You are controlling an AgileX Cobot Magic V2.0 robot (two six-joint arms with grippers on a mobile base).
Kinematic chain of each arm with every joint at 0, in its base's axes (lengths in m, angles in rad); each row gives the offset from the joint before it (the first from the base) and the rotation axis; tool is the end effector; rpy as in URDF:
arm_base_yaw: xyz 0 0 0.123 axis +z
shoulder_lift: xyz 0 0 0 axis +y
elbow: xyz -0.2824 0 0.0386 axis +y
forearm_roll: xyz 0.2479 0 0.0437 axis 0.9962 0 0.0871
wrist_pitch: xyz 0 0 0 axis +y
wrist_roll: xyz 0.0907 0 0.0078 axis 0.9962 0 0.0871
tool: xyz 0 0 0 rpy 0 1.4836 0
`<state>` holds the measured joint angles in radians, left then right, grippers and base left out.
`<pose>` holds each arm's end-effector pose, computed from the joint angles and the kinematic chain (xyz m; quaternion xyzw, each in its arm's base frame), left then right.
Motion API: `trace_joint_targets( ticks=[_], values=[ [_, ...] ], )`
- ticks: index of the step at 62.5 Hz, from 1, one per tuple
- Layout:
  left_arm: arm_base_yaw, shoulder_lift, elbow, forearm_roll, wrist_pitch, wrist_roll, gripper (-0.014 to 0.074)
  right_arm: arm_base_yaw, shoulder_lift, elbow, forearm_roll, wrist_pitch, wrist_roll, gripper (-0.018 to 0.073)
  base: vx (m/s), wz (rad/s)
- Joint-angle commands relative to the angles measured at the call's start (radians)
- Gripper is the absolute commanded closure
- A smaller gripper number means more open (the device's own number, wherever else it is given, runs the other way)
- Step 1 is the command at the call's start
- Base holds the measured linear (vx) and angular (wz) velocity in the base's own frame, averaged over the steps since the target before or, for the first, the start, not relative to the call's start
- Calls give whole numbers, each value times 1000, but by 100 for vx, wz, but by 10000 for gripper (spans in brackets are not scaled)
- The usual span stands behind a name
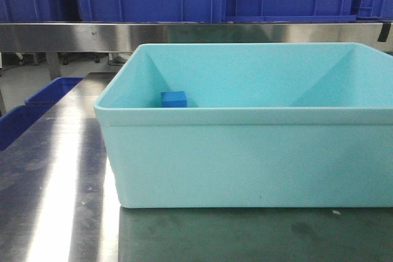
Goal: Pick red cube and place on left shelf
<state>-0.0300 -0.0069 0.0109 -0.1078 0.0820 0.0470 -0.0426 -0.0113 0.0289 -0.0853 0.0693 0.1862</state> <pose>0.0564 -0.0025 0.2024 -0.0076 0.7065 -0.0351 0.7068 0.0568 -0.0030 0.1977 0.0528 0.7049 0.0186 0.7071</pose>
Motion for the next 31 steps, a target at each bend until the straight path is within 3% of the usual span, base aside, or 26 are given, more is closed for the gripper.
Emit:
trace_joint_targets(
  ticks=[1,31],
  values=[
    [-5,-14,24,-5,-90,-7,495,-6,-15,-25,0,-82,-6,503,0,0],
    [-5,-14,24,-5,-90,-7,495,-6,-15,-25,0,-82,-6,503,0,0]
  ],
)
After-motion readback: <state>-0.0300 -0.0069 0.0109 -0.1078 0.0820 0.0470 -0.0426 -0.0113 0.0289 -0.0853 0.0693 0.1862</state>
